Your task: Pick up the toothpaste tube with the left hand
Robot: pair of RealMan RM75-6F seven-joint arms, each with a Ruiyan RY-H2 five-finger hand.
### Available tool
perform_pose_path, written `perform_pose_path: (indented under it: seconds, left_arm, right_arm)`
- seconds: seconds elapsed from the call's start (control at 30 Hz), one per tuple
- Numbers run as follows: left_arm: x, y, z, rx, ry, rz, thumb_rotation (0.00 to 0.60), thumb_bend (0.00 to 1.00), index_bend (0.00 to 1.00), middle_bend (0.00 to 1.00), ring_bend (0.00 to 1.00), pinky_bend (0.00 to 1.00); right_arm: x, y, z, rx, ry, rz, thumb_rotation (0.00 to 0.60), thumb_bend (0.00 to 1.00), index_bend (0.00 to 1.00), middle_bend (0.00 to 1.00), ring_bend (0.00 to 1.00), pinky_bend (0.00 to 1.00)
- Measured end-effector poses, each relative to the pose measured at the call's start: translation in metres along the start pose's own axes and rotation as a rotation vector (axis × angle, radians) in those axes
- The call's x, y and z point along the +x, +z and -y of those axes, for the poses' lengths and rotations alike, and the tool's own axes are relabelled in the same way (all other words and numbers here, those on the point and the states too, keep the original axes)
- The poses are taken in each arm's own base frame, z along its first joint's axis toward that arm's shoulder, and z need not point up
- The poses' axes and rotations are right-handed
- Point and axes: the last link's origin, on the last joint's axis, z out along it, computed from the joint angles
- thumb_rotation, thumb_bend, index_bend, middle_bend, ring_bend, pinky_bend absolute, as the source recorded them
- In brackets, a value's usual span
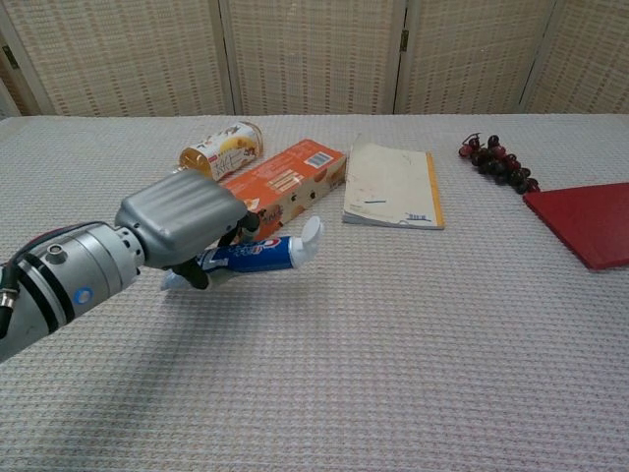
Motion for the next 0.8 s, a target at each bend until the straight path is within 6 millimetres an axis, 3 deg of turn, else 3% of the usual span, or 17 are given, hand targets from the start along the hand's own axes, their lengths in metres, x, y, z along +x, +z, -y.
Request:
perform_pose_path:
  seconds: [0.27,0.43,0.63,0.8]
  left_arm:
    - [-0.008,-0.004,0.007,0.06,-0.006,0.028,0.6,0.46,0.24,0.41,0.42,0.49]
    - [-0.006,-0.013,0.024,0.113,-0.035,0.012,0.6,0.45,0.21,0.38,0.39,0.46]
    - [0.005,-0.037,0.069,0.224,-0.102,-0.017,0.6,0.45,0.24,0.36,0.37,0.43]
    - [0.018,-0.07,0.12,0.35,-0.174,-0.042,0.6,0.45,0.25,0.35,0.34,0.38]
  right_arm:
    - [-0.006,-0.006,-0.013,-0.04,0.025,0.022,0.6,0.37,0.1,0.13,0.09,0.02]
    - [-0.007,-0.011,-0.023,-0.072,0.019,0.031,0.6,0.37,0.1,0.13,0.09,0.02]
    - [-0.001,-0.023,-0.044,-0.121,0.007,0.067,0.6,0.37,0.1,0.13,0.1,0.02]
    - [0.004,-0.036,-0.062,-0.153,0.01,0.135,0.6,0.37,0.1,0.14,0.11,0.02]
